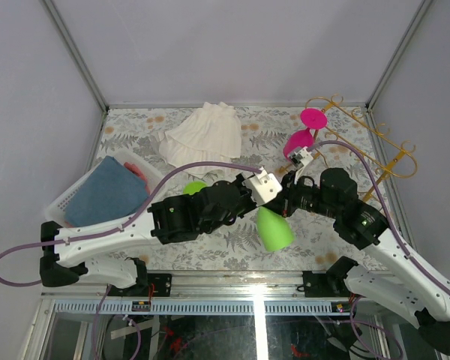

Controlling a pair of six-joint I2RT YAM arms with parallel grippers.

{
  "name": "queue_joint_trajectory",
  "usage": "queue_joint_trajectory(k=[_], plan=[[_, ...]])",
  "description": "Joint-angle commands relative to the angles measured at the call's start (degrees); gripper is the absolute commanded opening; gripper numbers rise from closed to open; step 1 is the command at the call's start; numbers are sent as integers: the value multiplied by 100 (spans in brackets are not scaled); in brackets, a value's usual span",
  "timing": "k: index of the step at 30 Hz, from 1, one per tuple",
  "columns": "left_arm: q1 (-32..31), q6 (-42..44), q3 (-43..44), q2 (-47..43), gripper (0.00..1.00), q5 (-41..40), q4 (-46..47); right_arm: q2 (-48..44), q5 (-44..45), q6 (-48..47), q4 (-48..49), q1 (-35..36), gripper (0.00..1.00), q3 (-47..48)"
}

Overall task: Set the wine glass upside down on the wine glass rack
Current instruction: Pick up the wine glass at the center of the board, then turn the wine glass upside down at the wine rack.

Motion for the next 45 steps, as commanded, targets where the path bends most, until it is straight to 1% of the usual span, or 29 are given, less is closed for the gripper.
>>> queue_joint_trajectory(k=[1,6,9,12,16,17,20,23,27,29,31,34,35,37,39,42,45], plan=[[17,68,58,-169,1,-612,1038,-156,276,253,260,7,0,-263],[21,27,84,-183,17,-547,1049,-221,378,164,554,7,0,-378],[23,-88,134,-268,21,-334,982,-315,522,131,786,7,0,-506],[19,-194,134,-406,27,-196,991,-438,894,49,846,7,0,-647],[32,-356,140,-585,40,-167,1045,-777,1427,-235,936,7,0,-908],[62,-418,173,-590,41,-180,1053,-891,1613,-318,991,7,0,-1021],[273,-661,397,-502,42,9,865,-1318,2122,-594,1442,7,0,-1523],[602,-1012,590,-414,42,365,731,-1790,2463,-1066,2132,7,0,-2210],[1151,-1393,746,-279,43,770,684,-2362,2661,-1743,3470,7,0,-3114],[1413,-1568,893,-143,43,981,594,-2552,2710,-2038,4239,7,0,-3513],[1643,-1735,1082,-14,42,1194,492,-2647,2764,-2364,4784,8,0,-3805],[1841,-1891,1279,181,42,1327,426,-2636,2905,-2772,5217,7,0,-3995],[1863,-1927,1329,227,44,1330,442,-2622,2956,-2901,5307,7,0,-4012],[1934,-1973,1389,337,51,1367,472,-2591,3082,-3172,5574,7,0,-4043],[2051,-2064,1472,470,55,1468,452,-2545,3271,-3480,5958,7,0,-4117],[2527,-2416,1609,644,59,1921,362,-2484,3470,-3813,6438,7,0,-4182],[3131,-2873,1622,739,64,2338,381,-2411,3537,-4124,6560,7,0,-4083]])
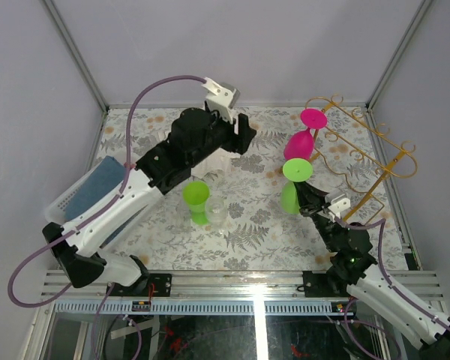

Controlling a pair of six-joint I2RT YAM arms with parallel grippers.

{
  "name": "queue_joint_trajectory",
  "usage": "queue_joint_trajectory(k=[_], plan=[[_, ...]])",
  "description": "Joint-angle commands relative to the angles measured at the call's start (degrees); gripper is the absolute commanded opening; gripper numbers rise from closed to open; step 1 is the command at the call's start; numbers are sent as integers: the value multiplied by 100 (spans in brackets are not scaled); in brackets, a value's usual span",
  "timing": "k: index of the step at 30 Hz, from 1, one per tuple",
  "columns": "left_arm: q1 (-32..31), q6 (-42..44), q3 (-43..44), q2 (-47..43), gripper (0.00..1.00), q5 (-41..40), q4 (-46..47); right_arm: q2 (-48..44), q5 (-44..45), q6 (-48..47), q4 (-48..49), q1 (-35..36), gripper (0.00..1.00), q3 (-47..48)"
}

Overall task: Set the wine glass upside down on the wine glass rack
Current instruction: Turn the wine glass upside down at the wine rack.

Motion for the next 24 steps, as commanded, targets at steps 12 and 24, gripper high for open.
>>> queue_joint_trajectory(k=[12,24], plan=[[1123,-551,-917,-239,74,115,816,890,704,-1177,1618,-170,0,383],[1137,-391,-1122,-375,100,88,633,1697,-849,-65,2141,-1369,0,780]])
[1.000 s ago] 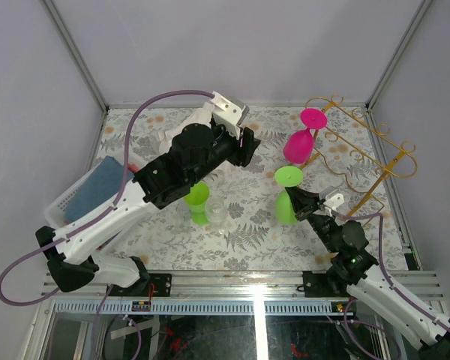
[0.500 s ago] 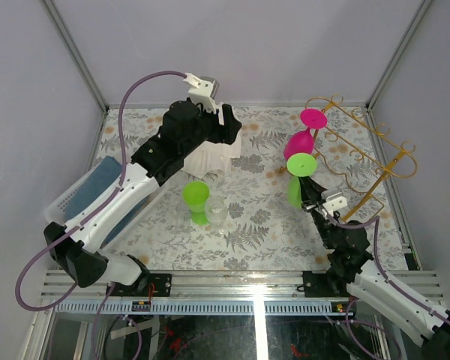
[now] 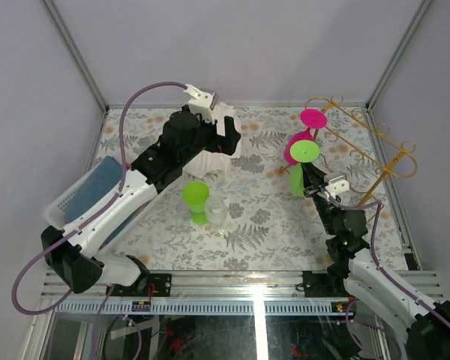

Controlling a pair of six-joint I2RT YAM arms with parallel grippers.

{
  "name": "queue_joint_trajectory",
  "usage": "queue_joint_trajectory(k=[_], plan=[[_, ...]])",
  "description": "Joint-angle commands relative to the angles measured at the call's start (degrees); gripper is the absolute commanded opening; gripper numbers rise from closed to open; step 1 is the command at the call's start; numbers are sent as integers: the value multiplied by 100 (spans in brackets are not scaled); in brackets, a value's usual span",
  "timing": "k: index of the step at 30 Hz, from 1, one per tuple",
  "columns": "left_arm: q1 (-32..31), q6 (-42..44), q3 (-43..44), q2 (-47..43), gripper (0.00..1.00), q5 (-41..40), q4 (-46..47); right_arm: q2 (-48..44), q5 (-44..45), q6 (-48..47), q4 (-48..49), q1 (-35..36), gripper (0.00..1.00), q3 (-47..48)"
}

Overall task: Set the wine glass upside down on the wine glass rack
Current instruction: Turn the wine glass upside down at the wine rack.

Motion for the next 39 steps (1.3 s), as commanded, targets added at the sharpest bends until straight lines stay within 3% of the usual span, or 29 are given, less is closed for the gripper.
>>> queue_joint_trajectory(k=[1,13,22,39], plan=[[3,81,-109,-195,100,-198,364,70,-660,472,819,-291,0,360],[7,88,-79,-153,100,-27,309,117,-706,962,1198,-720,0,459],[-2,106,-67,-112,100,30,274,-52,365,1038,929,-716,0,490],[-8,171,-67,-184,100,-44,262,456,1246,1148,557,-715,0,966]])
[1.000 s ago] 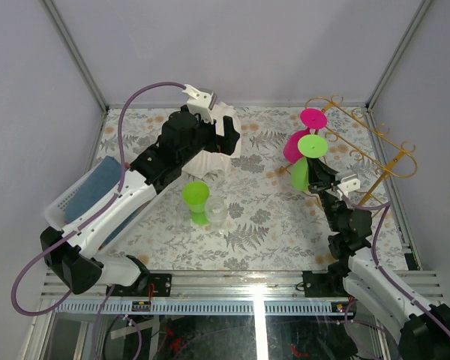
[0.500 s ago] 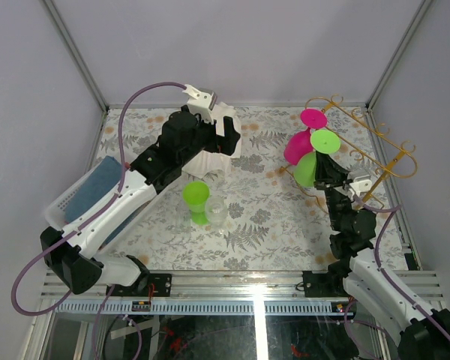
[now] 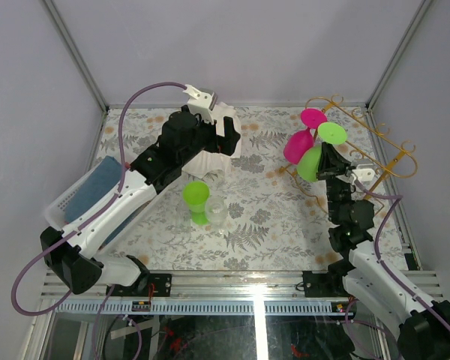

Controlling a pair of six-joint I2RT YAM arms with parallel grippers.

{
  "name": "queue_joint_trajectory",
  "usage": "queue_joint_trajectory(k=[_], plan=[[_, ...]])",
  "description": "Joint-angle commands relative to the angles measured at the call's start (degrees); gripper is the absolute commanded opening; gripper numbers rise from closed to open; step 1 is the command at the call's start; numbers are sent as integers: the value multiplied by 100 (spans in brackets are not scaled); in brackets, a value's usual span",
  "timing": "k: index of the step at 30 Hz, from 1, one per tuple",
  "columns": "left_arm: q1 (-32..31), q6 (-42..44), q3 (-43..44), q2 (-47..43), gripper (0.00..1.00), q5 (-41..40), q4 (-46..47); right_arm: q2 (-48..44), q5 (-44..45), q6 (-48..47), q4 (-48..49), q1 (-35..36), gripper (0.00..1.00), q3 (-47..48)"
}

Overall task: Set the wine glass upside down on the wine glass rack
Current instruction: Turn the wine glass upside down at the wine rack.

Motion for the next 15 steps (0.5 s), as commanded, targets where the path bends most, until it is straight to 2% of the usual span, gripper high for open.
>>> queue_joint_trajectory(k=[1,15], plan=[[-3,140,-8,-112,100,-46,266,85,436,97,170,-23,0,347],[-10,163,-4,-128,100,-74,249,174,883,214,-128,-25,0,346]])
